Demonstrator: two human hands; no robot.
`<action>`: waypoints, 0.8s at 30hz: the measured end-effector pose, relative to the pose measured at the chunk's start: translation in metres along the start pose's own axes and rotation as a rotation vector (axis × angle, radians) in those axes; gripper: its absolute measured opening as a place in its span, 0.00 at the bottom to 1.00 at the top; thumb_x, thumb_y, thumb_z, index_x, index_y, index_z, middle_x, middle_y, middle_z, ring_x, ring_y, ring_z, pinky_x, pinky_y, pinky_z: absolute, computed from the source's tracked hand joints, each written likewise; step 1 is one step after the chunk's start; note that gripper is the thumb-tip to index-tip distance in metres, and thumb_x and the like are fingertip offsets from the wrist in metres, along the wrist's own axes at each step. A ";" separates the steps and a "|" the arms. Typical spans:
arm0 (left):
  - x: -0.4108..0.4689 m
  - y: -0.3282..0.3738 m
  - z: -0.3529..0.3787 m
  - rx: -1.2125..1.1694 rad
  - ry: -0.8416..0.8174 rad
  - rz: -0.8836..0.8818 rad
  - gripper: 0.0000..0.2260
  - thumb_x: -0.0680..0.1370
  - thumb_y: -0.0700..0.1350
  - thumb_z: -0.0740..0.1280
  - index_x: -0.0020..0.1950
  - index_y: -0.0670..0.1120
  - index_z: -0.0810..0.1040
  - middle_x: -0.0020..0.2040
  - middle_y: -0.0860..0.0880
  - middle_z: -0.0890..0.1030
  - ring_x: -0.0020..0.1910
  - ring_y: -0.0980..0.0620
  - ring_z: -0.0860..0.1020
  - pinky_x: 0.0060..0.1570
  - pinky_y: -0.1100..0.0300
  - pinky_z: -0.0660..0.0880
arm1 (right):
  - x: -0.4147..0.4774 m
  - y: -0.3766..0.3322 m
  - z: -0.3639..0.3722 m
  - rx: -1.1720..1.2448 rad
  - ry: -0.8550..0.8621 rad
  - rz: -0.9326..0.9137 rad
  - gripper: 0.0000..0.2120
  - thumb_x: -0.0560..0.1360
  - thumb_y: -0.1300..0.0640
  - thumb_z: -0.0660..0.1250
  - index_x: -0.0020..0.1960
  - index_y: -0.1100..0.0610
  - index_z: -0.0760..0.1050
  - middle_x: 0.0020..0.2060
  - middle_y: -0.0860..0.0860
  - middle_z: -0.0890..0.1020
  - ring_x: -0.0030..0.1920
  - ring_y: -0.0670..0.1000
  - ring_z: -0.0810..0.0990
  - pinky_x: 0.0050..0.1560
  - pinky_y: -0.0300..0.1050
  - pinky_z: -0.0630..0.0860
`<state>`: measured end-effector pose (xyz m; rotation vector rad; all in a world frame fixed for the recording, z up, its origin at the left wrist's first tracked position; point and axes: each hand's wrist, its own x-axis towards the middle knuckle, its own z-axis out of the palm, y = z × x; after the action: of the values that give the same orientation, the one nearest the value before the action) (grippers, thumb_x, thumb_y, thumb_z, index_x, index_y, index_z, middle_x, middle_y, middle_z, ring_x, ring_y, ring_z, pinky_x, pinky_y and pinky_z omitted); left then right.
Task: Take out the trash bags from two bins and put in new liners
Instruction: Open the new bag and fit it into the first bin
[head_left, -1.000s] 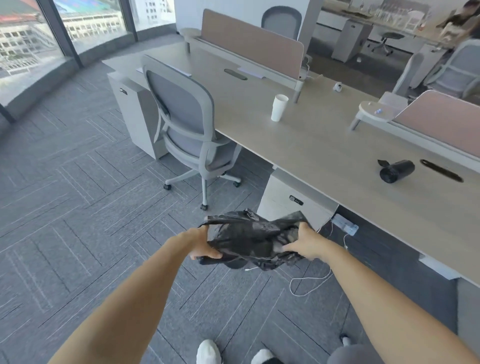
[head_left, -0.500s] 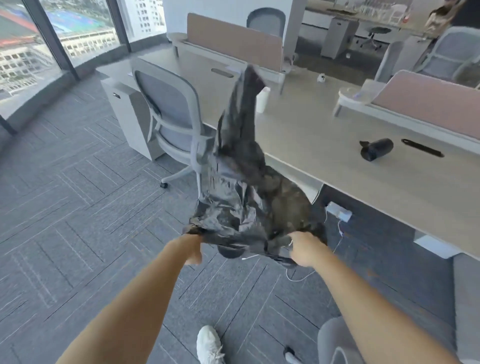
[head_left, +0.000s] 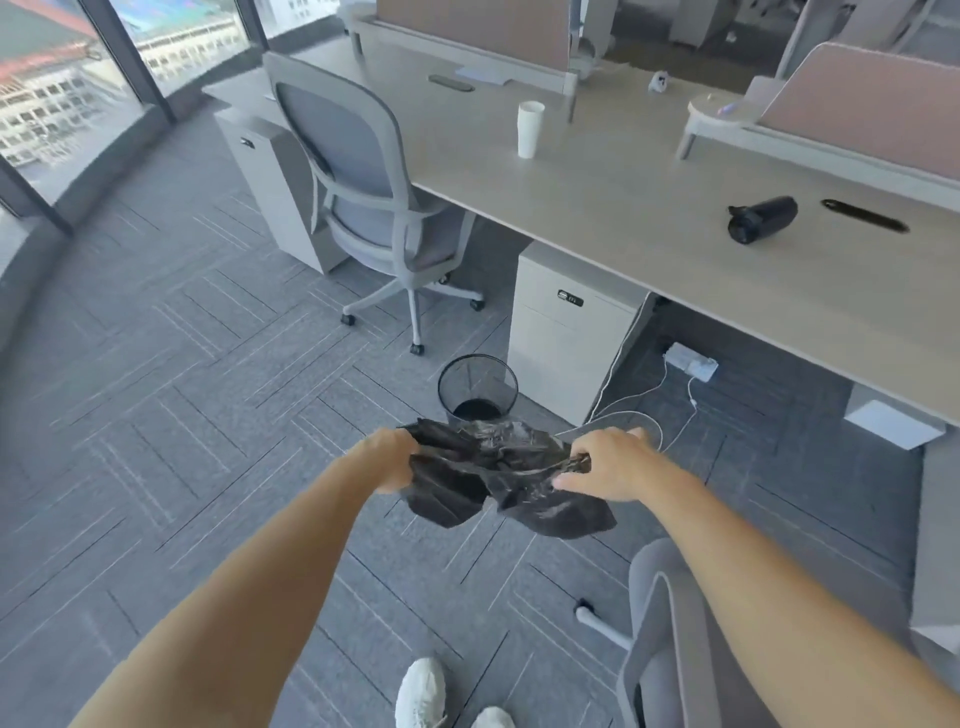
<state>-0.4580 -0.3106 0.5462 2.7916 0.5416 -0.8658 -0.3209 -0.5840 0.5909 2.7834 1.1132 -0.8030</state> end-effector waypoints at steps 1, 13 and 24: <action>-0.006 0.001 -0.009 -0.008 0.030 -0.007 0.13 0.79 0.39 0.59 0.60 0.45 0.79 0.46 0.47 0.79 0.38 0.49 0.77 0.30 0.61 0.71 | -0.004 -0.007 -0.007 0.010 0.007 -0.019 0.14 0.74 0.39 0.64 0.46 0.49 0.75 0.46 0.48 0.79 0.53 0.54 0.78 0.59 0.54 0.65; -0.077 -0.035 -0.040 0.089 0.130 0.059 0.14 0.77 0.34 0.62 0.61 0.41 0.79 0.53 0.45 0.81 0.48 0.44 0.79 0.47 0.56 0.77 | -0.023 -0.080 0.006 -0.011 0.100 -0.058 0.12 0.72 0.63 0.63 0.51 0.56 0.82 0.48 0.57 0.83 0.48 0.61 0.82 0.49 0.52 0.79; -0.103 -0.130 -0.042 -0.246 0.613 0.070 0.17 0.78 0.34 0.58 0.57 0.48 0.83 0.54 0.43 0.80 0.48 0.43 0.77 0.48 0.51 0.78 | -0.041 -0.174 -0.011 0.143 0.387 0.001 0.13 0.79 0.58 0.61 0.59 0.53 0.81 0.57 0.55 0.80 0.57 0.58 0.78 0.58 0.53 0.75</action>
<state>-0.5663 -0.2101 0.6325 2.7835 0.5750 0.0927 -0.4541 -0.4783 0.6465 3.1510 1.1396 -0.3612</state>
